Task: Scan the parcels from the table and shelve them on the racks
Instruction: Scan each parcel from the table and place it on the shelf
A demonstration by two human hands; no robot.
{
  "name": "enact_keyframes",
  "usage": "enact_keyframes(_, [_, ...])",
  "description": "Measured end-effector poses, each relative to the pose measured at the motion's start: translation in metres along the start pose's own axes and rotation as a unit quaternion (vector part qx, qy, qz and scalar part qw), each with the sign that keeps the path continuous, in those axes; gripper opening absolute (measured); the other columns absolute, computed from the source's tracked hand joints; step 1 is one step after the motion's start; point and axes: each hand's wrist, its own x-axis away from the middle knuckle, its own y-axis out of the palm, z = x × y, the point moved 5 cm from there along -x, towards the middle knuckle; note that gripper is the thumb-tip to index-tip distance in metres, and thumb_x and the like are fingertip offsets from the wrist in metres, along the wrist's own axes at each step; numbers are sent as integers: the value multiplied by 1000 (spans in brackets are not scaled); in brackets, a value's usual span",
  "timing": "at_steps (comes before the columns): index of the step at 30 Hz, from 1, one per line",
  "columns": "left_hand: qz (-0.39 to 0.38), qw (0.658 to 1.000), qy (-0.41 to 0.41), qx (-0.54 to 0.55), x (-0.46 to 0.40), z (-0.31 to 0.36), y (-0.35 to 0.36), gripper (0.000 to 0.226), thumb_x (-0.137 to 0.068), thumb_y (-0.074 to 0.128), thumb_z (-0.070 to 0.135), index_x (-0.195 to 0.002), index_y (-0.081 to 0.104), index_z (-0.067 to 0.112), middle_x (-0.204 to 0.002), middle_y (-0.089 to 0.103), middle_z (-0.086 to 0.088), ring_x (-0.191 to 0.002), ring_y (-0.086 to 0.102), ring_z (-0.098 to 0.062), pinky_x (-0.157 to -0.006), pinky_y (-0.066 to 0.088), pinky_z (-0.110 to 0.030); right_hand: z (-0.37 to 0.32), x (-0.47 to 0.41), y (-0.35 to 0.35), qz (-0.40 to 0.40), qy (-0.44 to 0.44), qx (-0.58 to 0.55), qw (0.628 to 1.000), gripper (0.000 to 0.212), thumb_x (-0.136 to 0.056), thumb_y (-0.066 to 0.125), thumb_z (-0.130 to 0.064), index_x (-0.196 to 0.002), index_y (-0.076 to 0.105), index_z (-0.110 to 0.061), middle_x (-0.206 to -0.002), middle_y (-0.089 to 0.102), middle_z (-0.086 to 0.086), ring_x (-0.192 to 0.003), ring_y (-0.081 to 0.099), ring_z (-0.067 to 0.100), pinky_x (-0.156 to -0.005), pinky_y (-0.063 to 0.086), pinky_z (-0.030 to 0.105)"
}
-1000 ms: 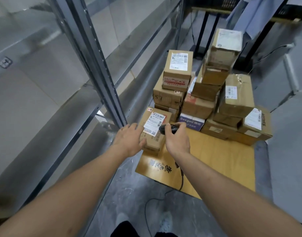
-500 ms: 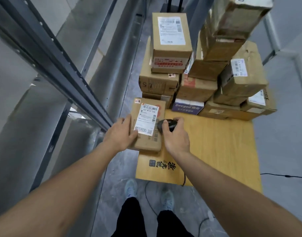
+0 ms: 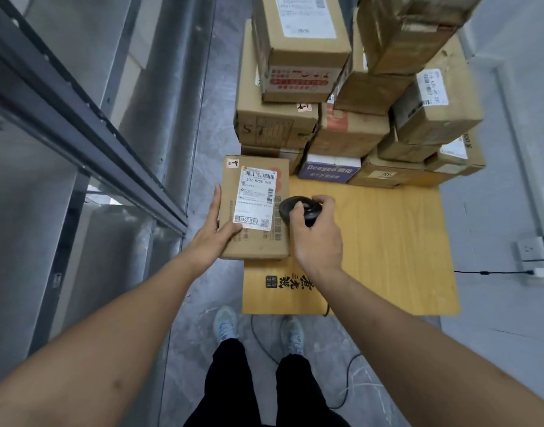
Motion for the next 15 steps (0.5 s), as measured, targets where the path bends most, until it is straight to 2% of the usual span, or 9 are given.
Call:
enact_keyframes(2, [4, 1000, 5, 6, 0, -3, 0, 91, -104, 61, 32, -147, -5, 78, -137, 50, 38, -117, 63, 8, -104, 47, -29, 0, 0, 0, 5, 2, 1, 1000, 39, -105, 50, -52, -136, 44, -28, -100, 66, -9, -92, 63, 20, -82, 50, 36])
enact_keyframes(4, [1, 1000, 14, 7, 4, -2, 1, 91, -104, 61, 31, -147, -5, 77, -138, 52, 36, -118, 63, 7, -103, 47, -25, 1, 1, 1, 10, 7, 2, 1000, 39, -105, 50, -52, -136, 44, -28, -102, 67, -7, -93, 64, 21, -82, 49, 36])
enact_keyframes(7, [-5, 999, 32, -6, 13, 3, 4, 91, -107, 57, 28, -154, -10, 68, -131, 49, 44, -112, 59, 19, -90, 44, -7, 2, 3, 2, 12, 13, 4, 1000, 39, -105, 50, -51, -135, 44, -28, -102, 68, -7, -95, 64, 22, -81, 48, 36])
enact_keyframes(9, [-7, 999, 41, -19, 20, 7, 3, 92, -108, 56, 26, -156, -12, 63, -130, 45, 47, -113, 56, 21, -88, 41, -2, -2, 6, 1, 4, 17, 5, 1000, 38, -105, 49, -50, -135, 45, -26, -97, 63, -11, -93, 61, 21, -80, 43, 35])
enact_keyframes(12, [-2, 997, 56, -58, 35, 19, -4, 93, -107, 57, 28, -154, -14, 65, -134, 43, 49, -121, 54, 14, -100, 39, -13, -16, 12, -1, -3, 8, -1, 1000, 36, -106, 50, -49, -133, 47, -25, -99, 60, -11, -91, 56, 18, -80, 41, 34])
enact_keyframes(15, [11, 993, 71, -92, 52, 35, -13, 93, -107, 57, 31, -152, -16, 67, -145, 50, 29, -123, 56, 0, -110, 40, -32, -34, 19, -4, -12, -8, -25, 1000, 33, -105, 50, -50, -127, 48, -26, -101, 63, -9, -93, 58, 19, -81, 43, 35])
